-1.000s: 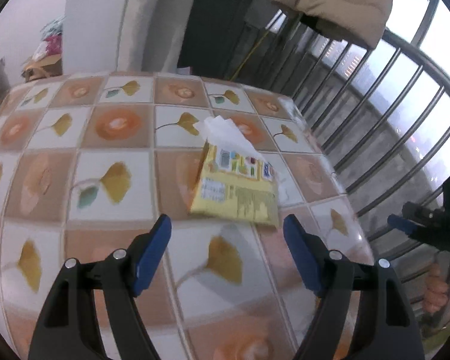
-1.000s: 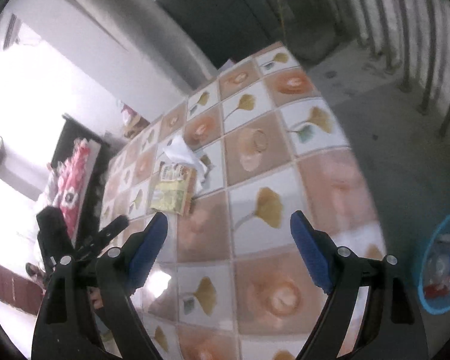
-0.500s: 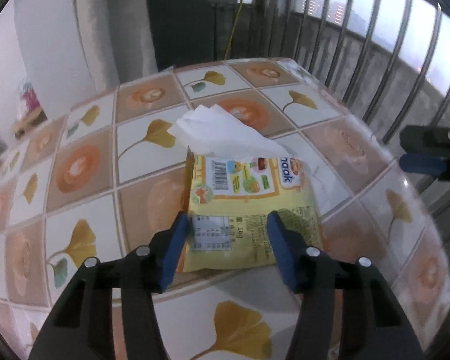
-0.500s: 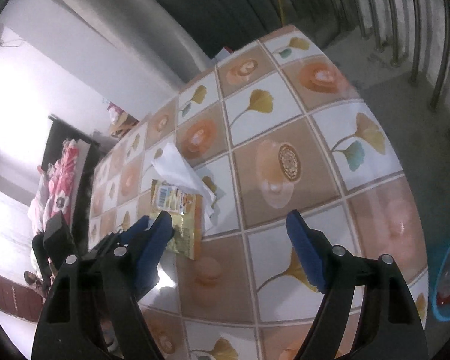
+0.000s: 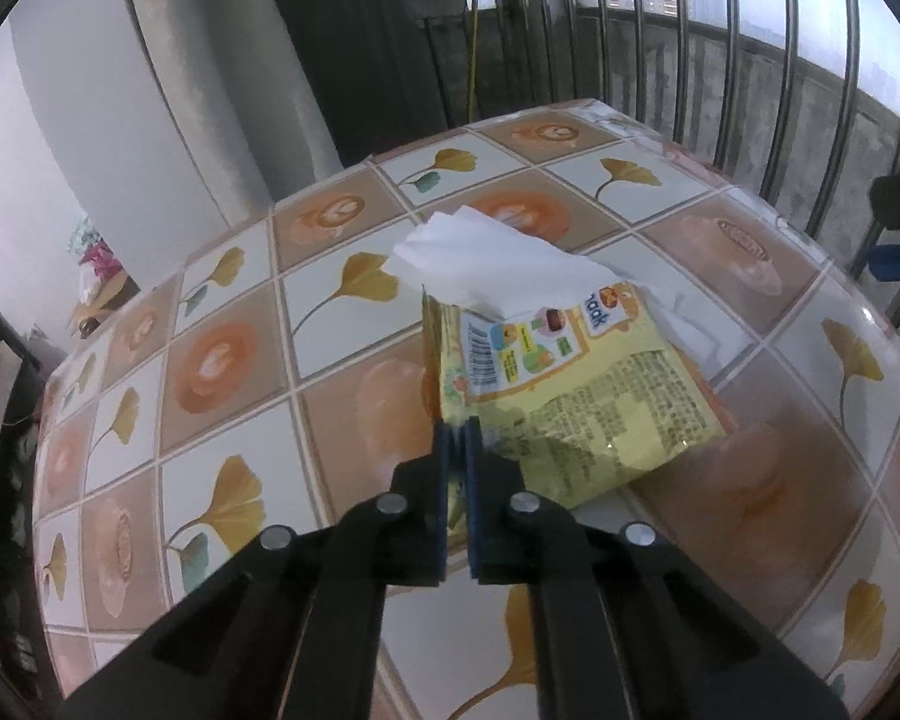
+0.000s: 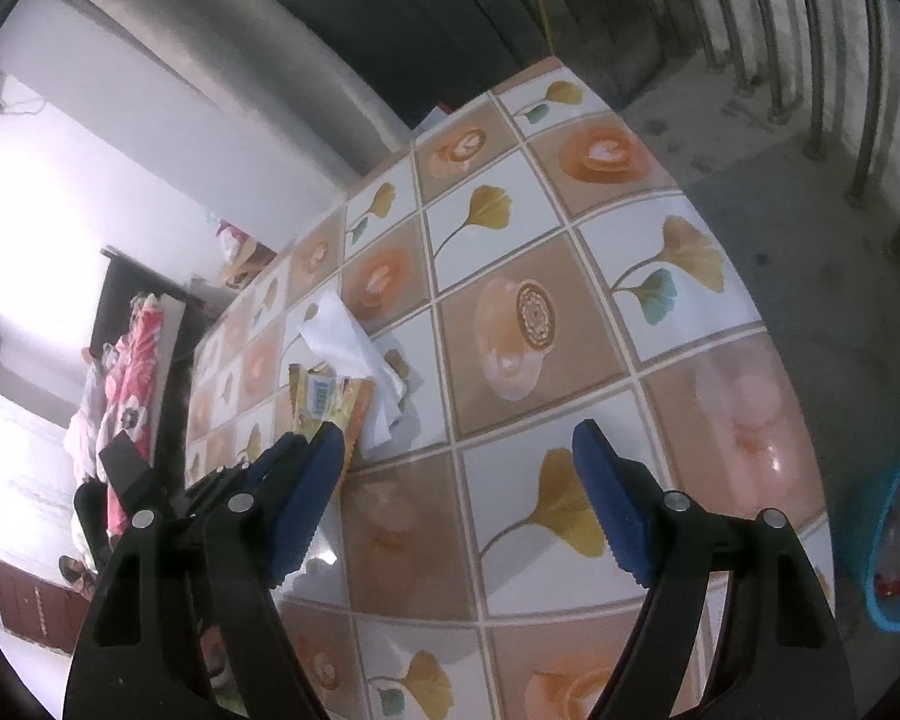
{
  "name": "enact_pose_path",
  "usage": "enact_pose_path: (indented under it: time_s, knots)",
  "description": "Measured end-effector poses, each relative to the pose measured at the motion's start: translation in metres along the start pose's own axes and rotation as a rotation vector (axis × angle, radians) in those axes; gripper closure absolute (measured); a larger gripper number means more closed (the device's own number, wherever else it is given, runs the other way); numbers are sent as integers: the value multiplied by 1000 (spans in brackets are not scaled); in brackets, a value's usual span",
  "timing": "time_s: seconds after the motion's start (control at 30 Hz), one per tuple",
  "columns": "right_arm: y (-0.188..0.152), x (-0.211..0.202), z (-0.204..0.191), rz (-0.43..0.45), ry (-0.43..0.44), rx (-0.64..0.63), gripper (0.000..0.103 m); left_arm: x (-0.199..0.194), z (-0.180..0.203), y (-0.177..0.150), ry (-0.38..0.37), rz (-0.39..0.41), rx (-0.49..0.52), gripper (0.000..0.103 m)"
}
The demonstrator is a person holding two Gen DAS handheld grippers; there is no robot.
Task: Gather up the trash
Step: 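Grasp the yellow snack packet with the left tool while the right tool grasps the white tissue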
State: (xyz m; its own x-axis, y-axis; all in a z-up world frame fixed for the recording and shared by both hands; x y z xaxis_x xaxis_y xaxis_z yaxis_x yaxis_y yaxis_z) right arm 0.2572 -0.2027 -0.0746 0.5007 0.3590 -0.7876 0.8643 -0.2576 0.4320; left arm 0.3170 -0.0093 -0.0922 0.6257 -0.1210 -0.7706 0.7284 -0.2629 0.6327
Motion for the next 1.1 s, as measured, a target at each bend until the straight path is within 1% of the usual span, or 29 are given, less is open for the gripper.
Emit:
enact_pose_path:
  time_s: [0.1, 0.23, 0.33, 0.4, 0.5, 0.57, 0.63, 0.73, 0.8, 0.87, 0.97, 1.03, 1.1]
  knots:
    - [-2, -6, 2, 1, 1, 6, 28, -8, -11, -7, -24, -12, -47, 101]
    - [-5, -7, -2, -13, 3, -1, 28, -35, -39, -33, -87, -21, -149, 101]
    - [-6, 0, -12, -44, -3, -50, 28, -53, -60, -57, -129, -22, -229, 101]
    - [-4, 14, -24, -78, -17, -106, 28, -62, -72, -72, -144, -21, -272, 101]
    - [-2, 38, -37, -138, -31, -147, 28, -75, -87, -87, -166, -6, -328, 101]
    - [2, 61, -48, -171, -40, -170, 30, -83, -92, -93, -181, 8, -365, 101]
    - [9, 78, -55, -174, -60, -184, 36, -90, -97, -97, -197, 26, -398, 101]
    - [21, 98, -67, -153, -124, -237, 40, -95, -100, -100, -214, 39, -423, 101]
    - [24, 110, -74, -155, -142, -270, 42, -95, -99, -104, -224, 36, -431, 101]
    - [26, 121, -81, -155, -182, -314, 46, -95, -100, -107, -216, 28, -435, 101]
    - [24, 126, -88, -137, -262, -403, 65, -95, -100, -114, -220, 15, -444, 100]
    - [20, 124, -89, -142, -265, -422, 92, -96, -97, -117, -226, 7, -441, 100]
    - [14, 119, -88, -150, -261, -419, 99, -99, -95, -120, -241, -1, -443, 100]
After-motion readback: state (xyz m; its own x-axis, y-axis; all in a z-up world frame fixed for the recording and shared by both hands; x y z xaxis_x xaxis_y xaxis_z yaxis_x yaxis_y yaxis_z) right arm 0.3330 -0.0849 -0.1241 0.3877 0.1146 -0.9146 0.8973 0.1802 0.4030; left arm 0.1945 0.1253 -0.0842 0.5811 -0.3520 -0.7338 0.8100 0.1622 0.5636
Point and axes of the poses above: each gripper's, at about its wrist camera, not at the fingertips, and x roughly the way its jaws point, z to its right, y to its top, the point moved 4 cm from there along x, roughly the way its jaws point, and after that the axes turned 9 degrees about -x, right-handed, at the moved point
